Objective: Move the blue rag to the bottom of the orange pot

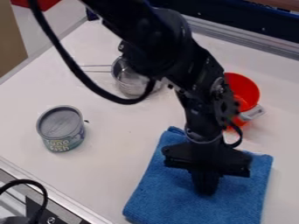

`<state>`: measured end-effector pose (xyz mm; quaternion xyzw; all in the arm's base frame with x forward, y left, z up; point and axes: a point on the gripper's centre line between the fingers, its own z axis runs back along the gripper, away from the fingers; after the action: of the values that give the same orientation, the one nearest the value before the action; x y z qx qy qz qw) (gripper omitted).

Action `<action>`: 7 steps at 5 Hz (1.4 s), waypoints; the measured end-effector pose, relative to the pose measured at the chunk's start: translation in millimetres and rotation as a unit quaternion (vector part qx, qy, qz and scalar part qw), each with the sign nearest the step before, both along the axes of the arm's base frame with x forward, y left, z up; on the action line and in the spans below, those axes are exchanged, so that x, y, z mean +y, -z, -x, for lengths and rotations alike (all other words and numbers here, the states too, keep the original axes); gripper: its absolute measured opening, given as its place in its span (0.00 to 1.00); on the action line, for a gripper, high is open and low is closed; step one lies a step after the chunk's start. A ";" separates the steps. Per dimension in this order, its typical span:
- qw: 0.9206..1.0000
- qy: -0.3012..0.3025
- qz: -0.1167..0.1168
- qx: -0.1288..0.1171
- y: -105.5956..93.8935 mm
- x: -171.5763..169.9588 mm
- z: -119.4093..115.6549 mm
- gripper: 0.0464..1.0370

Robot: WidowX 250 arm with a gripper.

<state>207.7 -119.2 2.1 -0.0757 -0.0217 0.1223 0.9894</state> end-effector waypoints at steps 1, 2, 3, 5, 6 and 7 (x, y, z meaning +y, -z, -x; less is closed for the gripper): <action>1.000 0.004 -0.002 -0.006 -0.6 0.3 -1.8 0.01; 1.000 0.007 -0.006 -0.009 -1.7 1.1 -4.1 0.02; 1.000 0.005 -0.017 0.000 -7.2 5.2 -1.4 0.15; 0.999 -0.025 0.020 -0.014 -52.1 3.5 -13.2 0.68; 0.998 -0.044 0.048 -0.012 -77.5 3.3 -18.7 0.93; 0.997 -0.061 0.055 -0.007 -89.3 9.5 -23.9 0.96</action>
<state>231.6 -109.7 91.5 -0.1291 -0.0265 0.1830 0.9742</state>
